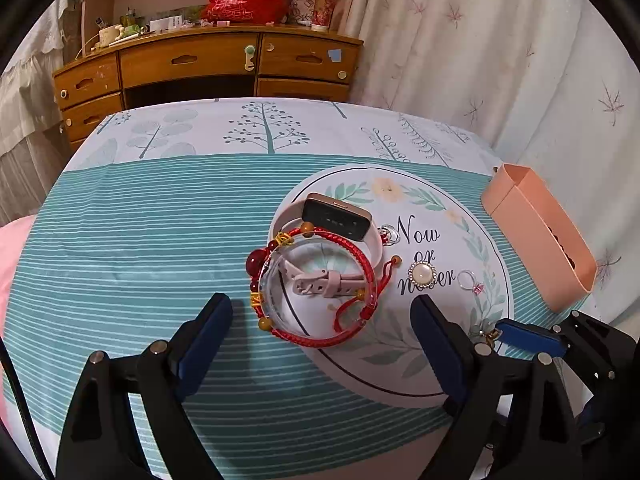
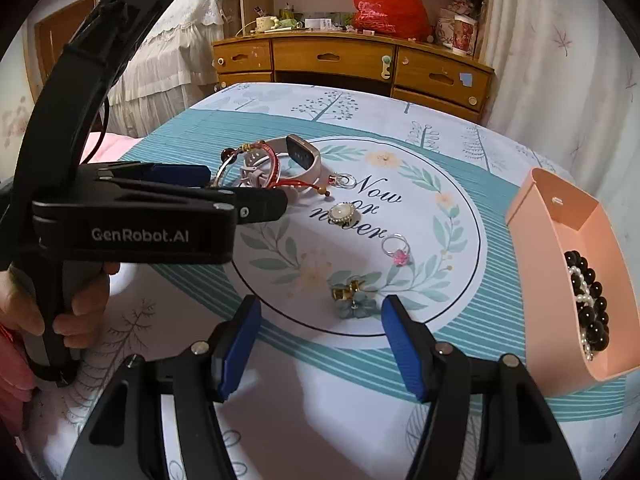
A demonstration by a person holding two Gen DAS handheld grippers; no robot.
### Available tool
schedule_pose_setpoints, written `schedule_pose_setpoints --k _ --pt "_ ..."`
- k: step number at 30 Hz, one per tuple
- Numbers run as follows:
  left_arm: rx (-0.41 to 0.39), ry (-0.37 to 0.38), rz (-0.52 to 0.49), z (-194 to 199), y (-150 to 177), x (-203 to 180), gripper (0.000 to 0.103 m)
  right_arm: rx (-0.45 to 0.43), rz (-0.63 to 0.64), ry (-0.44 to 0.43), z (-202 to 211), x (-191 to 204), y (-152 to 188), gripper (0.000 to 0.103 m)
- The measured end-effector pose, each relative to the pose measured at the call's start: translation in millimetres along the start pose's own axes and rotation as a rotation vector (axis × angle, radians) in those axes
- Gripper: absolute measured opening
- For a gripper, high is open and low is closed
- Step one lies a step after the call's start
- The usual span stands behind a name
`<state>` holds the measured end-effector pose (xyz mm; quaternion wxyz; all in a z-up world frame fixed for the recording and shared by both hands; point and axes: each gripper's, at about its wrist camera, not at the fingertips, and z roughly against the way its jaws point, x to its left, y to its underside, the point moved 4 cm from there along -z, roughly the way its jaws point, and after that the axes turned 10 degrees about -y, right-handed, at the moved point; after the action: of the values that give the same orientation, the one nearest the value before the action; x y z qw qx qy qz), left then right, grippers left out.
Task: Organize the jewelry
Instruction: 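Grasp a small gold charm with the right tool while the left tool grasps the red string bracelet, then carry the gold charm and red bracelet into the pink box and open both tools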
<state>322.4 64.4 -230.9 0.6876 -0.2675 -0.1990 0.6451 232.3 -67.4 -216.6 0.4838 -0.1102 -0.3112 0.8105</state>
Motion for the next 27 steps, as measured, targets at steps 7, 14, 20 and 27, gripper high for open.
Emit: schedule_pose_setpoints --k 7,14,20,27 --pt "0.013 -0.078 -0.037 -4 1 -9 0.089 -0.006 0.0 0.008 1 0 0 0.05" --pt "0.002 -0.132 -0.029 -1 1 -7 0.064 -0.012 0.019 0.014 3 5 0 0.021" --pt "-0.009 -0.098 0.022 2 1 3 0.059 -0.004 0.074 0.008 1 17 0 0.006" --pt "0.027 -0.119 0.047 6 2 1 0.058 -0.028 0.009 -0.025 8 5 0 0.004"
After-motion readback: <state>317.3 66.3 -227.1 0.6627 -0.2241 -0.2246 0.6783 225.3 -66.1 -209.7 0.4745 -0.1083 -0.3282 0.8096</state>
